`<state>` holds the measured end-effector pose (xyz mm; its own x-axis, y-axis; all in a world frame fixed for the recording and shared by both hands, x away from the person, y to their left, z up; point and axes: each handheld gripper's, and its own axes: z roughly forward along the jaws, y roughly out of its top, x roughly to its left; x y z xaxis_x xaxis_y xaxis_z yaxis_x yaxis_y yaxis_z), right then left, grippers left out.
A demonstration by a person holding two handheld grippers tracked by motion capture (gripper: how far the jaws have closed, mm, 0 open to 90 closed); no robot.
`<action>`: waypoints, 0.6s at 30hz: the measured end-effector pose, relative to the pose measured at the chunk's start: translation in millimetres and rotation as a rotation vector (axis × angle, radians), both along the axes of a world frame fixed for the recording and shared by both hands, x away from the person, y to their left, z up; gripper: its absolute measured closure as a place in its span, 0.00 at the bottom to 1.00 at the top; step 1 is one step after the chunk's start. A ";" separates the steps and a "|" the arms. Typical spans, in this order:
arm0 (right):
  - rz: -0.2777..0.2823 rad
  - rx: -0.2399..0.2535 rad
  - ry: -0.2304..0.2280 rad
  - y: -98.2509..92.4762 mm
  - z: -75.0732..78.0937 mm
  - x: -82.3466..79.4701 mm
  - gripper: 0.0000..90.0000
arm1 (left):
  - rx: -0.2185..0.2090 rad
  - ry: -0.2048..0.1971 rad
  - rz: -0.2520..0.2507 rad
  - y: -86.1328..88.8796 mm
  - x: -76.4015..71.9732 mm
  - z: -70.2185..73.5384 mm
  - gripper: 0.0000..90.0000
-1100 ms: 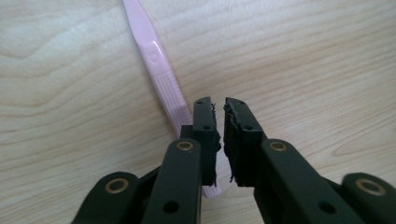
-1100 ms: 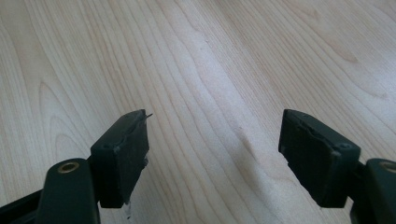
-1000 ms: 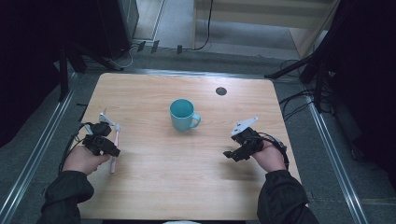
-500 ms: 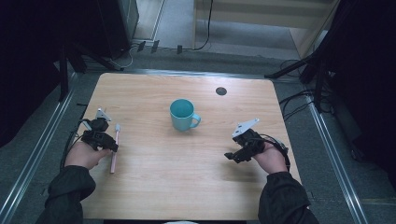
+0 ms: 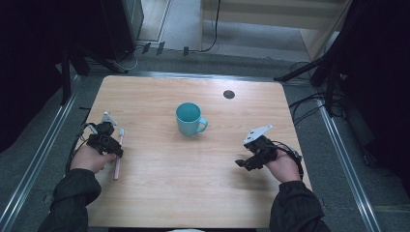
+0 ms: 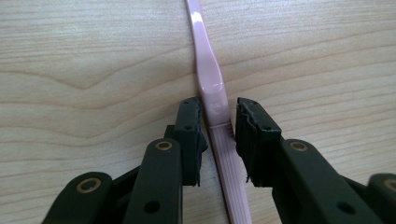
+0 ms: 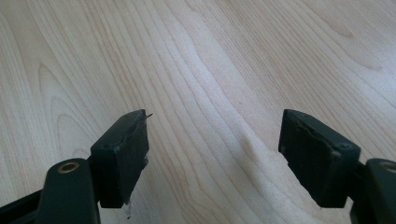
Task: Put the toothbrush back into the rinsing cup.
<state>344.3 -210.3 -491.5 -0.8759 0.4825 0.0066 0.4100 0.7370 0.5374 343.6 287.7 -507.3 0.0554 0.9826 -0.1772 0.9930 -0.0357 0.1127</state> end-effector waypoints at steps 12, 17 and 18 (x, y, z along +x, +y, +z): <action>0.001 -0.005 0.005 -0.2 -1.6 0.2 0.27 | 0.052 0.000 -0.044 -6.6 -0.3 0.0 0.87; 0.001 -0.004 0.004 -0.2 -1.5 -0.2 0.27 | 0.065 0.004 -0.070 -6.7 0.3 0.5 0.87; 0.001 -0.004 0.004 -0.3 -1.4 -0.3 0.27 | 0.067 0.006 -0.078 -6.7 0.3 0.7 0.87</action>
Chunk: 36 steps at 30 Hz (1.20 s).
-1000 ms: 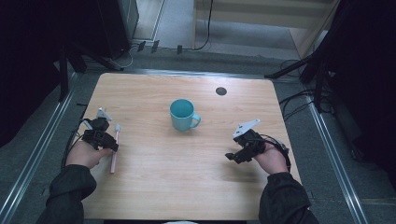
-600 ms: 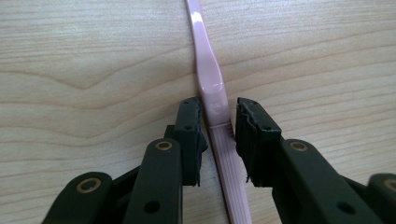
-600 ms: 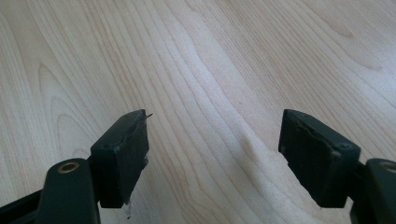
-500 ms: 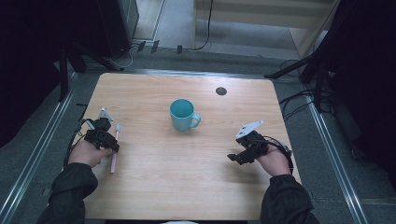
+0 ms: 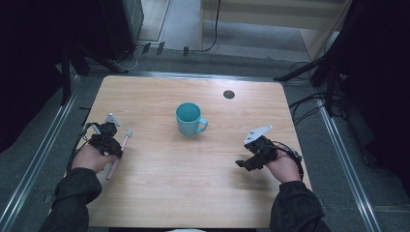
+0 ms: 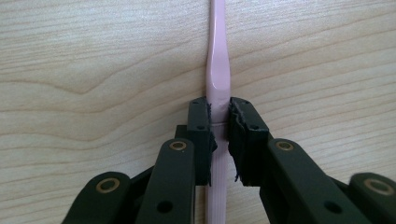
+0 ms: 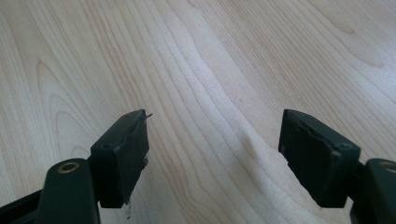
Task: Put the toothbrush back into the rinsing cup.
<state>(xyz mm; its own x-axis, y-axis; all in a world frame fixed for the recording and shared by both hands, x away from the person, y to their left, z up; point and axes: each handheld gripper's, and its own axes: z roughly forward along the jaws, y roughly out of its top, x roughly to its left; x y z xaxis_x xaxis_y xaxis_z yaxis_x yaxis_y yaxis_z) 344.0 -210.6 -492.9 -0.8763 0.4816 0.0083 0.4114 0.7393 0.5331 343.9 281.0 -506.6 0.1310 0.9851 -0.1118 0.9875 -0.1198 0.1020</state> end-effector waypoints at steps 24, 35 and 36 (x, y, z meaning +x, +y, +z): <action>0.007 -0.007 0.000 1.9 -1.4 0.9 0.27 | -0.005 -0.003 -0.046 -1.7 2.3 0.0 0.93; 0.007 -0.007 0.001 1.3 -1.4 1.1 0.27 | -0.057 -0.094 -0.050 -2.1 -1.3 22.1 0.94; 0.007 -0.007 0.001 1.3 -1.4 1.1 0.27 | -0.057 -0.094 -0.050 -2.1 -1.3 22.1 0.94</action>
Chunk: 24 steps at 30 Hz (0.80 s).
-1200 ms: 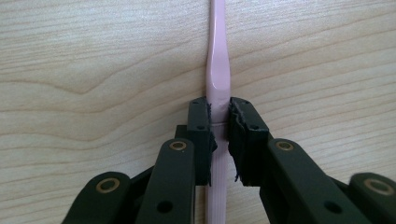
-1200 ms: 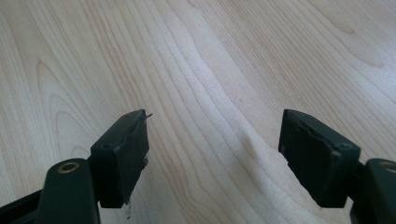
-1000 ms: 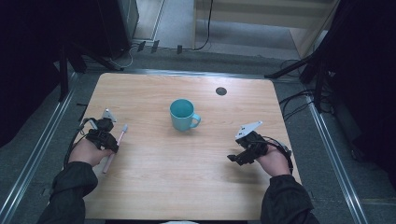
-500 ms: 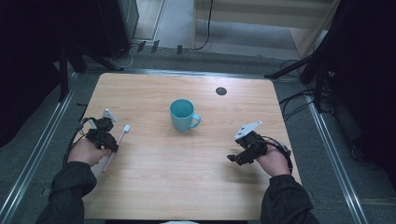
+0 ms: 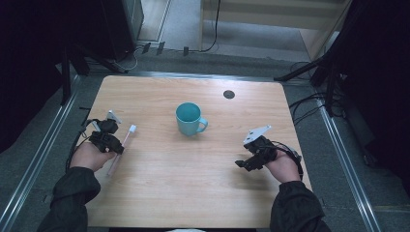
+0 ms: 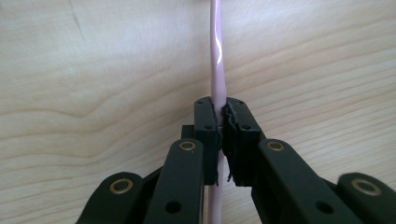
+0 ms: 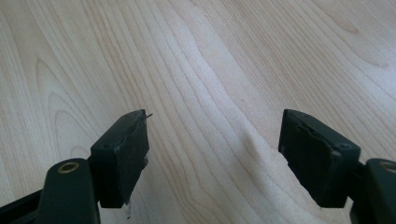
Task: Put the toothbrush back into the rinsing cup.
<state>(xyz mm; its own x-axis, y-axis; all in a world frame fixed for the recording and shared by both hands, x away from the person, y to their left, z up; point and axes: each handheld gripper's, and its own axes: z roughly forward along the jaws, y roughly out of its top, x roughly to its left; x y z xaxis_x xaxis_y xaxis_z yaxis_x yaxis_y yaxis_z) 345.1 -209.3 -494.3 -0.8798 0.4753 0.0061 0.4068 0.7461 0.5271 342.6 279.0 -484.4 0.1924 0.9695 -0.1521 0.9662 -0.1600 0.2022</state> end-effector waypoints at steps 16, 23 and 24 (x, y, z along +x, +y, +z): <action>-0.008 0.006 0.001 -0.1 0.9 -1.1 0.27 | -0.211 -0.282 -0.018 -4.0 -11.8 39.8 0.94; -0.011 0.011 -0.002 -0.8 0.7 -1.9 0.27 | -0.240 -0.369 -0.019 -7.8 -12.3 42.4 0.94; -0.007 0.011 -0.004 -1.3 0.8 -2.0 0.27 | -0.241 -0.376 -0.018 -9.4 -12.1 42.9 0.94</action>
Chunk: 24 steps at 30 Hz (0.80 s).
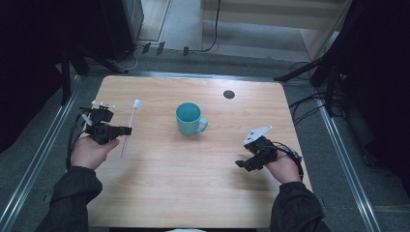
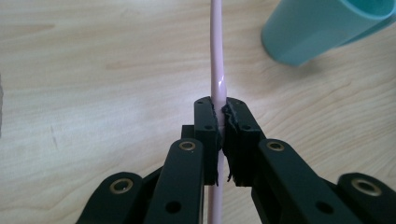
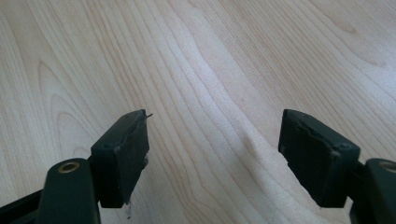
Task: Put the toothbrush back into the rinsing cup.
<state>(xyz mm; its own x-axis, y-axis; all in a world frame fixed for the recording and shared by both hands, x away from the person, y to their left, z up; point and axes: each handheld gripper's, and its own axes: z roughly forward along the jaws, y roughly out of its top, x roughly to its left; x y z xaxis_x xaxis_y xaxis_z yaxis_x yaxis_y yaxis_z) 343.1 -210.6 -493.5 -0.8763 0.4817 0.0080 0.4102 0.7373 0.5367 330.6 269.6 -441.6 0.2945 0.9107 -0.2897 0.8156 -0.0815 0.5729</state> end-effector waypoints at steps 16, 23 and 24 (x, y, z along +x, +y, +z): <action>-0.025 0.030 -0.016 -10.1 1.6 -6.3 0.27 | -0.020 -0.213 -0.010 -22.7 -1.0 11.9 0.94; -0.039 0.049 -0.032 -14.2 4.1 -13.3 0.27 | -0.051 -0.200 -0.042 -35.5 5.3 9.5 0.94; -0.035 0.056 -0.035 -14.4 4.3 -13.6 0.26 | -0.053 -0.206 -0.045 -37.4 6.1 10.4 0.94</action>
